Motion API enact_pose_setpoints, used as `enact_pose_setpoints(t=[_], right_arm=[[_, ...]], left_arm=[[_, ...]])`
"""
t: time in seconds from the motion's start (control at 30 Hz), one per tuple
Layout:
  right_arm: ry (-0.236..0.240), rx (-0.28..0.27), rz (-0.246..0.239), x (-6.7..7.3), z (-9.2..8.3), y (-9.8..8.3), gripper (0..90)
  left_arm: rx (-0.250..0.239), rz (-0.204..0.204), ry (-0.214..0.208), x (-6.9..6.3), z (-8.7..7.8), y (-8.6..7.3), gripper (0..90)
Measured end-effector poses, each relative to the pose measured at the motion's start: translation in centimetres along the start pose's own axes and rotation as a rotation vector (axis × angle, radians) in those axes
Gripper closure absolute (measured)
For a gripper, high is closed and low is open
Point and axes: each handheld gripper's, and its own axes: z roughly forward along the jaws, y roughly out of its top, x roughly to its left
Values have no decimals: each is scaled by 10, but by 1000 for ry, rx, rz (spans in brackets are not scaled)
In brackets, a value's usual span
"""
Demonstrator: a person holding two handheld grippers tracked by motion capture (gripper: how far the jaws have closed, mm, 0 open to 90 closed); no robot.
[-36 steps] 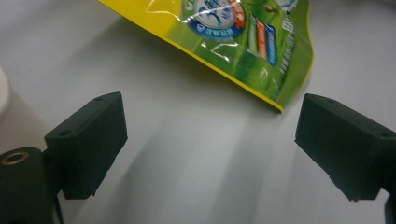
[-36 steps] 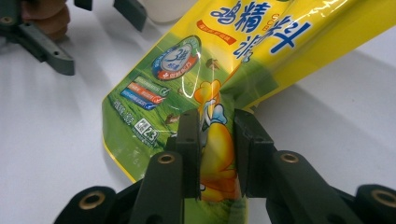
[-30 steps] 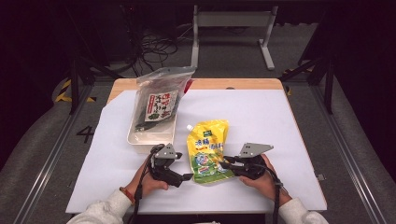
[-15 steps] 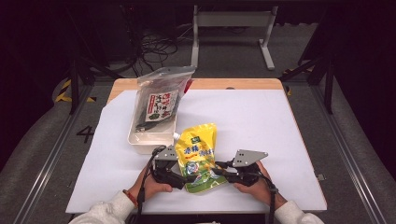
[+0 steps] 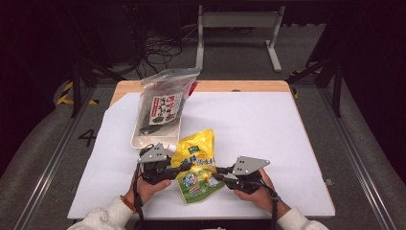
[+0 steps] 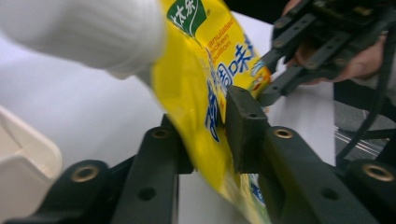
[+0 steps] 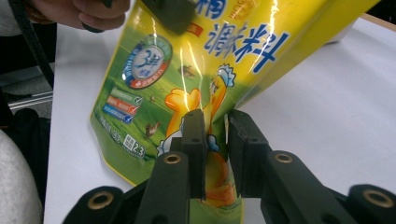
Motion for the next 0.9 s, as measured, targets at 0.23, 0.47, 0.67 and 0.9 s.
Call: enact_pose_setpoints(t=[0.23,0.47,0.67,0.9], right_arm=[[21,-22,9,-1,-2,5,763],[23,-39,-7,-2,-13,12,744],[-36,-42,47,-14,-35,5,639],[-85,46,78,-23,-46,-12,499]], left_arm=[[-12,53,-38,-5,-11,4,860],[-14,96,-57,-9,-15,10,878],[-9,150,-71,-12,-17,15,880],[-12,156,-46,-13,-22,16,880]])
